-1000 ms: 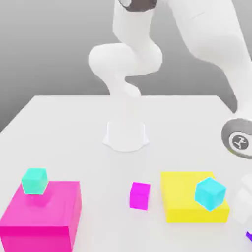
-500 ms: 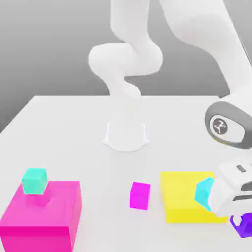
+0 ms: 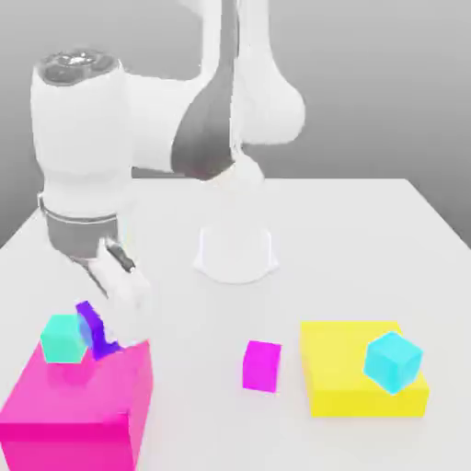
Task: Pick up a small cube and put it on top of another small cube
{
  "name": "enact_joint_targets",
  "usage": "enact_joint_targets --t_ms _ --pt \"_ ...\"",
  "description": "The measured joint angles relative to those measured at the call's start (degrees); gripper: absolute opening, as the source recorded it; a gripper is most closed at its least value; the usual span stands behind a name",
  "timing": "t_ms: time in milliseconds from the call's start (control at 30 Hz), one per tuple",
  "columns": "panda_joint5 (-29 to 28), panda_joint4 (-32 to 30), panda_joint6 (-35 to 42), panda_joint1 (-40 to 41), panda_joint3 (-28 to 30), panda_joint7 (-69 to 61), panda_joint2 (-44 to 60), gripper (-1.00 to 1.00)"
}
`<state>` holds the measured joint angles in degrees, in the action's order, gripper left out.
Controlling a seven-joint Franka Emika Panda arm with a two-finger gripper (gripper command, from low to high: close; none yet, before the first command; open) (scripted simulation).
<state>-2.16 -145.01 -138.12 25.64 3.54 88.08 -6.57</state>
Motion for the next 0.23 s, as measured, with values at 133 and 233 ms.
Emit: enact_joint_targets --t_ms 133,233 --pt "1.92 -2.79 -7.51 1.15 1.18 0.20 4.35 1.00" --pt "1.92 -2.79 -7.51 1.15 1.18 0.20 4.35 1.00"
